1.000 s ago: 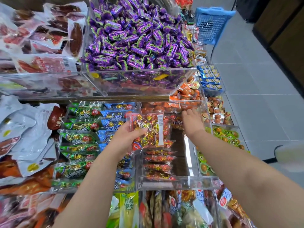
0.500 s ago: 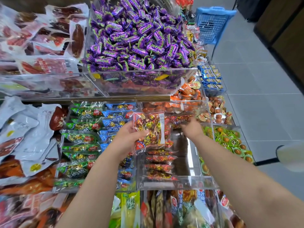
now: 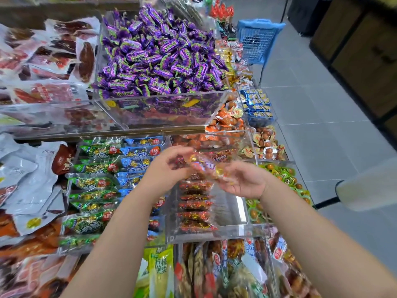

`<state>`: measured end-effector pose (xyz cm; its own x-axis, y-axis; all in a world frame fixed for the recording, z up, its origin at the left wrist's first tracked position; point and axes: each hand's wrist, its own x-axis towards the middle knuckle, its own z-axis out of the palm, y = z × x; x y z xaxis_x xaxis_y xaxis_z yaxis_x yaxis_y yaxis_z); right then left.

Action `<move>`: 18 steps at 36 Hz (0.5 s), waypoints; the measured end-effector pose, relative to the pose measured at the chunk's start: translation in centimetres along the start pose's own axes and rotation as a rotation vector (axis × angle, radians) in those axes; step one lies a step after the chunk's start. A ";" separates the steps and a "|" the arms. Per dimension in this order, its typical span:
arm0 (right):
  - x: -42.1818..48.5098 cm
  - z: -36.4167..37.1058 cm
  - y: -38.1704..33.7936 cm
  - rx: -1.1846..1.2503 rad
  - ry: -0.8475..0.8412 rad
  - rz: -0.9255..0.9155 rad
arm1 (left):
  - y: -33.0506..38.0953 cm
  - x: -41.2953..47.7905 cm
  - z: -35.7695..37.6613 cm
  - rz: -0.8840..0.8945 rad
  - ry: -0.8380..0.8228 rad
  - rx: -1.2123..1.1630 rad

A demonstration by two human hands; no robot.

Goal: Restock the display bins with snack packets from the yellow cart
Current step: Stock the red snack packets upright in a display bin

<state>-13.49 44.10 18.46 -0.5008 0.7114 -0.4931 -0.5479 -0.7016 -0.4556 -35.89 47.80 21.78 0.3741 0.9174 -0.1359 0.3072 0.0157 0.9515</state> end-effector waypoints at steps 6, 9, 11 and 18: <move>0.1 -0.6 1.3 -0.159 0.238 -0.198 | 0.0 -0.3 -0.7 -0.392 -0.092 -0.594; -0.1 -0.7 2.1 -0.265 0.312 -0.193 | -0.1 -0.5 -0.4 -0.338 -0.132 -0.366; -0.5 -0.4 2.2 -0.303 0.353 -0.224 | 0.0 -0.3 0.0 -0.292 -0.055 -0.248; -1.1 -0.1 1.0 -1.400 0.677 -0.675 | -0.1 1.1 0.4 -0.197 -0.109 0.098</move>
<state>-13.44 42.58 18.46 0.1161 0.9932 0.0128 0.6265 -0.0633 -0.7768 -35.18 48.62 21.39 0.3894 0.8518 -0.3504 0.4654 0.1464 0.8729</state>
